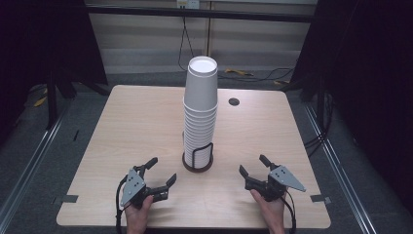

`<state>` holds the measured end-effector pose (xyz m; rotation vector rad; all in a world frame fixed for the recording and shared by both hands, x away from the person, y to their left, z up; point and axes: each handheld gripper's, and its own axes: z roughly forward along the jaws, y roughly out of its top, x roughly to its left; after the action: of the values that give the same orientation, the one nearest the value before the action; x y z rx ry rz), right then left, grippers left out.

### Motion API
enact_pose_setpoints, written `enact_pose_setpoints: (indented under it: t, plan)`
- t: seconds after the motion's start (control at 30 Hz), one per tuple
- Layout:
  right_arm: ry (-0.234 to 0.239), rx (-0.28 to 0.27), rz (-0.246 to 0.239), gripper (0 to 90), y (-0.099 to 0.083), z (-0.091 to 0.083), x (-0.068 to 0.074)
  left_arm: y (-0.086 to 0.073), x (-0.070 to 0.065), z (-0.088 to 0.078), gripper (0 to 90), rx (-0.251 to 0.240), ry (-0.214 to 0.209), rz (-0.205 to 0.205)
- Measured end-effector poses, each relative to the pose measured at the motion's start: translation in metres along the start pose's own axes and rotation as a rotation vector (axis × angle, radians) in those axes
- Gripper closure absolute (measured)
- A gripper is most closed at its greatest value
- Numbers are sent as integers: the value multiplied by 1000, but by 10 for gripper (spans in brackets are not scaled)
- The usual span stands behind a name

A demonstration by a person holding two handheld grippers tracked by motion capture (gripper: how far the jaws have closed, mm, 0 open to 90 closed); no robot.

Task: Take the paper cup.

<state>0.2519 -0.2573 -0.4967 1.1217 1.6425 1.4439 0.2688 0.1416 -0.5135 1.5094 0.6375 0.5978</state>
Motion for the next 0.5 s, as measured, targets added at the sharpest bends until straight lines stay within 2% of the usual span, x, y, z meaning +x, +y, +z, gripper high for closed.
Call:
enact_pose_setpoints:
  t: [0.1,0.13,0.2,0.3,0.37,0.43,0.47,0.5]
  plan:
    - [49,-5,6,174,5,-2,3,0,0,0,155,-3,-3,-9]
    - [73,-14,21,174,10,-2,4,0,0,0,155,-3,-6,1]
    - [95,-20,-4,173,14,-2,6,0,1,0,156,-3,-5,-9]
    - [98,-5,-18,165,18,0,7,0,2,-1,156,-1,0,-2]
    - [125,8,-3,164,24,2,8,0,0,0,156,-5,-6,-10]
    - [144,-3,-15,147,28,4,10,0,1,-1,156,-6,1,-12]
    - [154,-12,-16,140,30,5,10,0,1,-2,155,-10,18,-13]
    - [154,-12,-16,140,30,5,10,-1,1,-2,155,-20,17,-31]
